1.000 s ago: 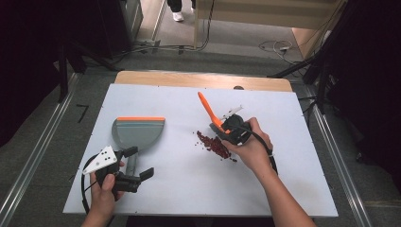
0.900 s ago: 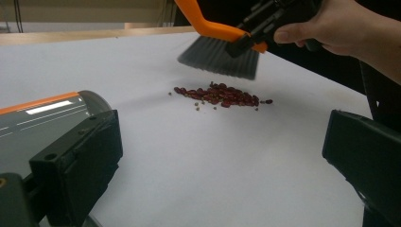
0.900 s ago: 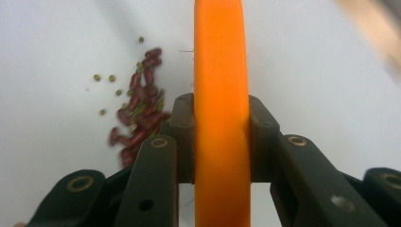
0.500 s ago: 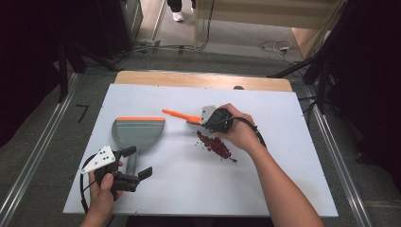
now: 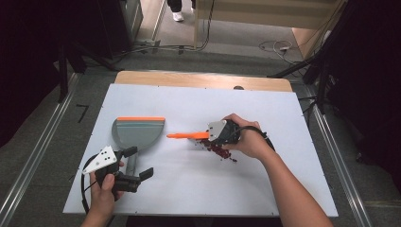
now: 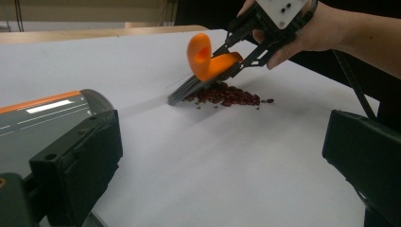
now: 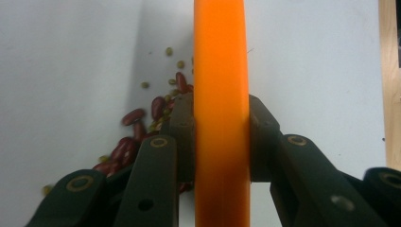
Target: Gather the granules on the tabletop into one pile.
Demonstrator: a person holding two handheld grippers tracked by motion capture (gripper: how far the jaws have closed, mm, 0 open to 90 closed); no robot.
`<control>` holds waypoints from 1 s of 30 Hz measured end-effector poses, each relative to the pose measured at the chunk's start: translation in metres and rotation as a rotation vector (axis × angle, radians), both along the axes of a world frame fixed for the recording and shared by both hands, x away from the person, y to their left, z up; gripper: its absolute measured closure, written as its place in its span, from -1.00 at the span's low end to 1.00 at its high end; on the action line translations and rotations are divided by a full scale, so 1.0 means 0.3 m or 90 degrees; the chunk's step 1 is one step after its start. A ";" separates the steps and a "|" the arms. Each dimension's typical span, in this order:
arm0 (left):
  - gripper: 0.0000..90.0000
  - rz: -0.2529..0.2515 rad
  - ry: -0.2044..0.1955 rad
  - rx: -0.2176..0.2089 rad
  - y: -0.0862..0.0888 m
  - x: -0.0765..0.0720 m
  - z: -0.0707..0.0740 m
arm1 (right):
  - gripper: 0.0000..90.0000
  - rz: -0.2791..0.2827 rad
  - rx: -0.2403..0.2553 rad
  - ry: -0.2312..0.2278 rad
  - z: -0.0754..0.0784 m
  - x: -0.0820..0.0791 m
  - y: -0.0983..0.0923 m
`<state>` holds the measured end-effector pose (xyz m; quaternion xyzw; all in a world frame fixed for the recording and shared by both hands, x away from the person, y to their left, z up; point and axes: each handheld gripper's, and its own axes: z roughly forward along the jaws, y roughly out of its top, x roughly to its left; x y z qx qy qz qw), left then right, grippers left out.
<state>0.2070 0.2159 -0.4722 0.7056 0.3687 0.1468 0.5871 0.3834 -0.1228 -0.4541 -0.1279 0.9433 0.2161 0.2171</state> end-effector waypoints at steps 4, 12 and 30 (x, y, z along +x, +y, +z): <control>-0.99 0.000 0.001 -0.001 -0.003 0.000 -0.001 | 0.52 0.009 0.000 0.006 0.000 -0.021 -0.026; -0.99 -0.001 0.001 0.000 -0.002 0.001 -0.002 | 0.52 0.010 0.003 0.011 0.012 -0.054 -0.049; -0.99 0.000 0.003 0.000 -0.004 0.004 -0.002 | 0.52 -0.606 0.101 0.102 0.030 -0.098 -0.177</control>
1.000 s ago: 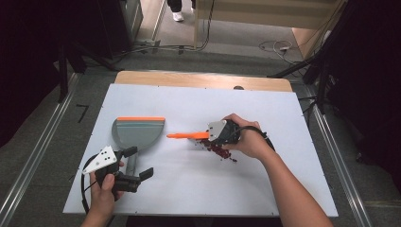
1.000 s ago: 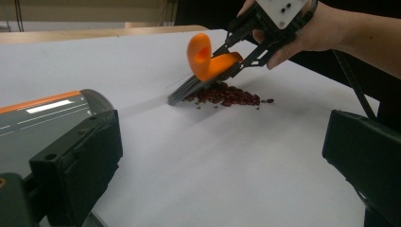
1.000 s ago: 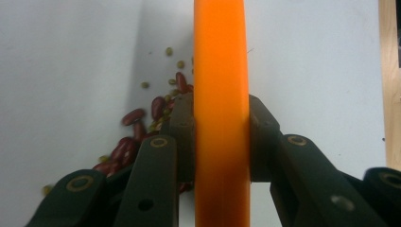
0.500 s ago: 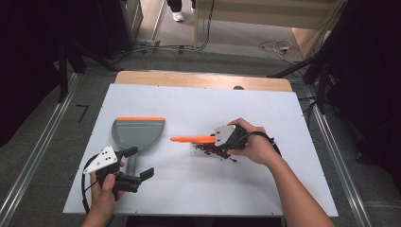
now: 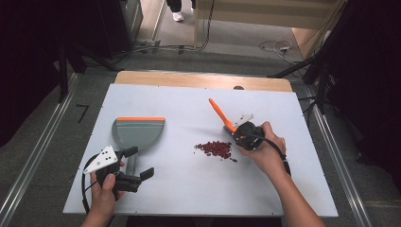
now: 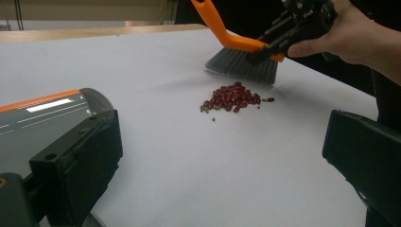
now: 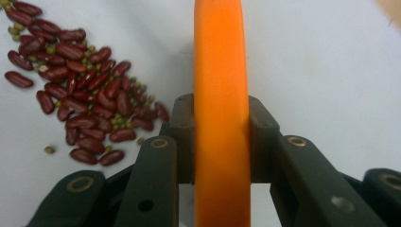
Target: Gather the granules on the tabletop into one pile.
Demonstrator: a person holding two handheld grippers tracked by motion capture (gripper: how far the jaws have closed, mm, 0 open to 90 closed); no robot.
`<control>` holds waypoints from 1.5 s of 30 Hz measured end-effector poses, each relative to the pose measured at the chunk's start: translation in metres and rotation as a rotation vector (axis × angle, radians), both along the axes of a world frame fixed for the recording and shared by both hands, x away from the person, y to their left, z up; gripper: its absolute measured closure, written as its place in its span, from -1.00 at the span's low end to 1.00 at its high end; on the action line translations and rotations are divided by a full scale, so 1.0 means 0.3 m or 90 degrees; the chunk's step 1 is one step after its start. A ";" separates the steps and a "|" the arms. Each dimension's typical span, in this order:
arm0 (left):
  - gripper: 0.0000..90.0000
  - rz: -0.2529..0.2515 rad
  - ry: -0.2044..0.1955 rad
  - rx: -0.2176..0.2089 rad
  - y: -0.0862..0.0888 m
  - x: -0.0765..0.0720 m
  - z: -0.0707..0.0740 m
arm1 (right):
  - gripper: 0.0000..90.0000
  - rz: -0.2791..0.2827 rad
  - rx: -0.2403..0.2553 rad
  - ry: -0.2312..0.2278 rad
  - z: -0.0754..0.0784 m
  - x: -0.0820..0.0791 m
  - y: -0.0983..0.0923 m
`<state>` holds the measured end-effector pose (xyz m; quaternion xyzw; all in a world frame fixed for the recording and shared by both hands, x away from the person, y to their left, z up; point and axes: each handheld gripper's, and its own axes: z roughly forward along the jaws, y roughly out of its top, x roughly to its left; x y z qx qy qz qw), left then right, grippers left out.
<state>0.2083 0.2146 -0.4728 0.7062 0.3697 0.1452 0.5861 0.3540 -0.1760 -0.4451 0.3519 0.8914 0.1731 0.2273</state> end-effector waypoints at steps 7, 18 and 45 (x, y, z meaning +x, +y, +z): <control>-0.99 -0.004 -0.001 0.005 -0.010 0.000 -0.001 | 0.53 -0.011 0.016 0.021 0.003 -0.029 0.068; -0.99 0.000 -0.002 0.001 0.001 0.001 -0.001 | 0.52 0.014 0.076 0.012 0.062 -0.038 0.060; -0.99 0.000 0.001 0.003 -0.005 0.005 -0.004 | 0.53 -0.133 0.115 0.086 0.015 -0.008 0.025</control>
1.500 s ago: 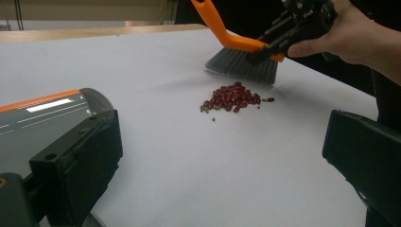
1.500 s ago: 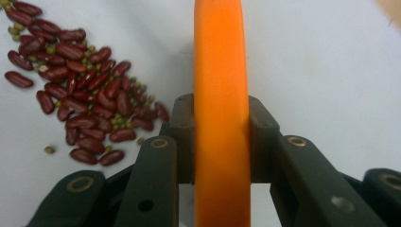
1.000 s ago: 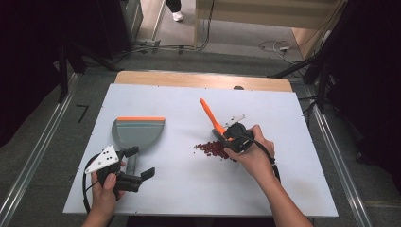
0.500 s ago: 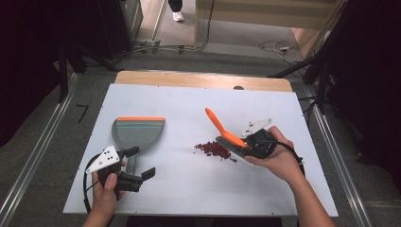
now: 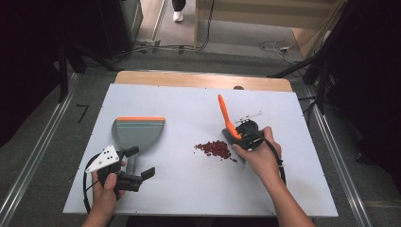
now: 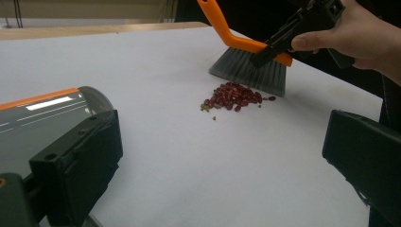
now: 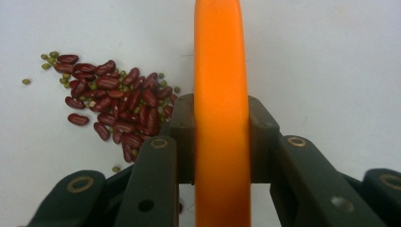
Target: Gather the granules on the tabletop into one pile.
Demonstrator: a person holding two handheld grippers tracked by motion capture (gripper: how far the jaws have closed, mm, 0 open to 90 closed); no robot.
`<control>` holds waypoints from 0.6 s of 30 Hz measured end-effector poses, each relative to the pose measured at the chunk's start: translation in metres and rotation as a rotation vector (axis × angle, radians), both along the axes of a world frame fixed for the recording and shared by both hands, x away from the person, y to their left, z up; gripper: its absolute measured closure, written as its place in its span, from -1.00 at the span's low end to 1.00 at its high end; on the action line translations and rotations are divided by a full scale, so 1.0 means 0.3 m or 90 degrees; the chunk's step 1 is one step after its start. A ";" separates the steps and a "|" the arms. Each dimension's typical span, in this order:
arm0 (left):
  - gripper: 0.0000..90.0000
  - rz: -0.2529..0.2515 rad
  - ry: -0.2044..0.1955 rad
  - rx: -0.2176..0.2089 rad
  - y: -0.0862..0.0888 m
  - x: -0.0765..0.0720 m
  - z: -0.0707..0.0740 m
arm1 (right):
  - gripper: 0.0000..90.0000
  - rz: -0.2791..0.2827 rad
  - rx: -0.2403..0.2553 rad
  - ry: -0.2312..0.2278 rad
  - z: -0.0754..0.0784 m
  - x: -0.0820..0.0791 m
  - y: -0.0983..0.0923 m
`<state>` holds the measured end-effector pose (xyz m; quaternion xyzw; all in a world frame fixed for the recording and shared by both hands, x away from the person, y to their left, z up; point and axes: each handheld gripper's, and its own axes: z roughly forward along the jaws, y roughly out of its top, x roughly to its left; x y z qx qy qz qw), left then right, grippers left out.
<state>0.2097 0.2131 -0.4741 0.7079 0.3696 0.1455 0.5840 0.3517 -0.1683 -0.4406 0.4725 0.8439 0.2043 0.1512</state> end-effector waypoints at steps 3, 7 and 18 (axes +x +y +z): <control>-0.99 0.001 0.000 0.000 0.001 -0.002 0.002 | 0.53 0.006 -0.016 -0.011 -0.002 -0.008 0.043; -0.99 0.000 0.000 0.000 0.004 -0.001 0.000 | 0.53 0.018 -0.009 -0.008 0.000 -0.007 0.065; -0.99 0.006 0.000 0.003 0.007 0.002 -0.003 | 0.52 0.042 0.085 -0.059 0.094 -0.039 -0.153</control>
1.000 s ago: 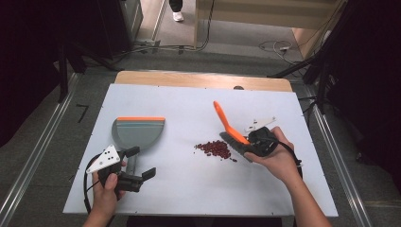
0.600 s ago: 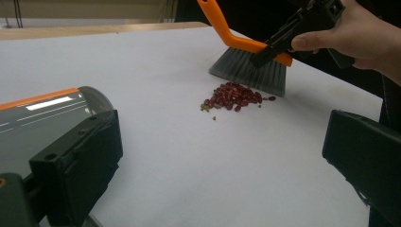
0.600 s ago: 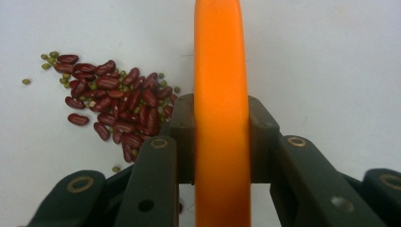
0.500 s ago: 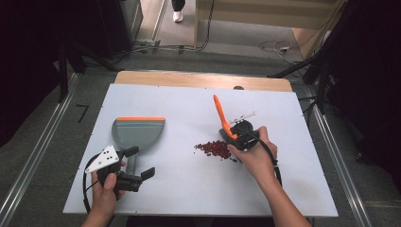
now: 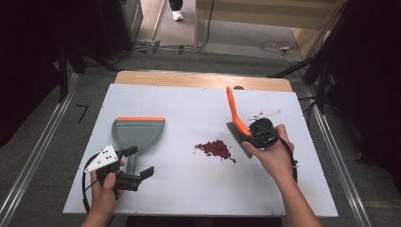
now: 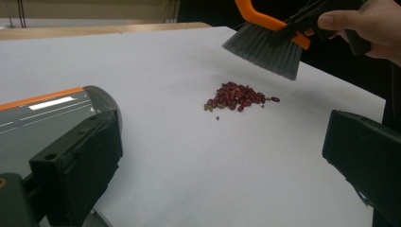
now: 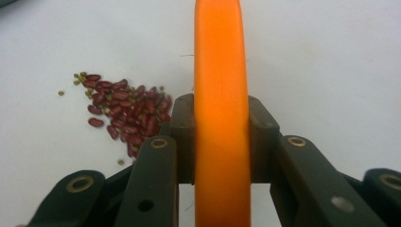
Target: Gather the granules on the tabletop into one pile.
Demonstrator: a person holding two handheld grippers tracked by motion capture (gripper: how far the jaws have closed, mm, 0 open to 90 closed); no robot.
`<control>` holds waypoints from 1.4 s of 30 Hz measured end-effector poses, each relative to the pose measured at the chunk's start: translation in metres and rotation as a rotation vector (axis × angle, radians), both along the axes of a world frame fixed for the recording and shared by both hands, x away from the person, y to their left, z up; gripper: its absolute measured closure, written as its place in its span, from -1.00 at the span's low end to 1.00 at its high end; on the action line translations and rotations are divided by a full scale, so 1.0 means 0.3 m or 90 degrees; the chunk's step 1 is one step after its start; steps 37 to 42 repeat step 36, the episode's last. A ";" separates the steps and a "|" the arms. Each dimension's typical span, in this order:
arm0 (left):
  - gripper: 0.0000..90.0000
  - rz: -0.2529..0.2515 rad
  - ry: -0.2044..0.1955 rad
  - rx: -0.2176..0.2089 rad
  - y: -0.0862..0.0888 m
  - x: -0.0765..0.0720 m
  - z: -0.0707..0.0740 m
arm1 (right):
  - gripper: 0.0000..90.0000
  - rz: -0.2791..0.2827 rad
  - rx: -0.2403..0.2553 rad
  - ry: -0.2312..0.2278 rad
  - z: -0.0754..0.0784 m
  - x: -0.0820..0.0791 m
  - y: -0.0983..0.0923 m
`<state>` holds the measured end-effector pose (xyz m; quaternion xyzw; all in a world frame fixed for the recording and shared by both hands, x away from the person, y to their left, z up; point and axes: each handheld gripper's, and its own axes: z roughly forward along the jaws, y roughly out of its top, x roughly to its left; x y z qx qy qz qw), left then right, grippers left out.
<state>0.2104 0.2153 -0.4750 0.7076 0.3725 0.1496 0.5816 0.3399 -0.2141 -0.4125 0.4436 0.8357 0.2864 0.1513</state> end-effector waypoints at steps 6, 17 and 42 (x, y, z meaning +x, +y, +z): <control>-0.99 0.007 -0.010 0.001 -0.001 -0.005 0.005 | 0.52 -0.001 0.069 -0.001 -0.019 -0.041 -0.141; -0.99 0.019 -0.012 0.001 0.012 -0.005 0.005 | 0.52 0.002 0.135 0.004 -0.068 -0.113 -0.319; -0.99 0.031 -0.023 0.008 0.033 -0.001 0.006 | 0.52 -0.020 0.197 0.010 -0.111 -0.155 -0.469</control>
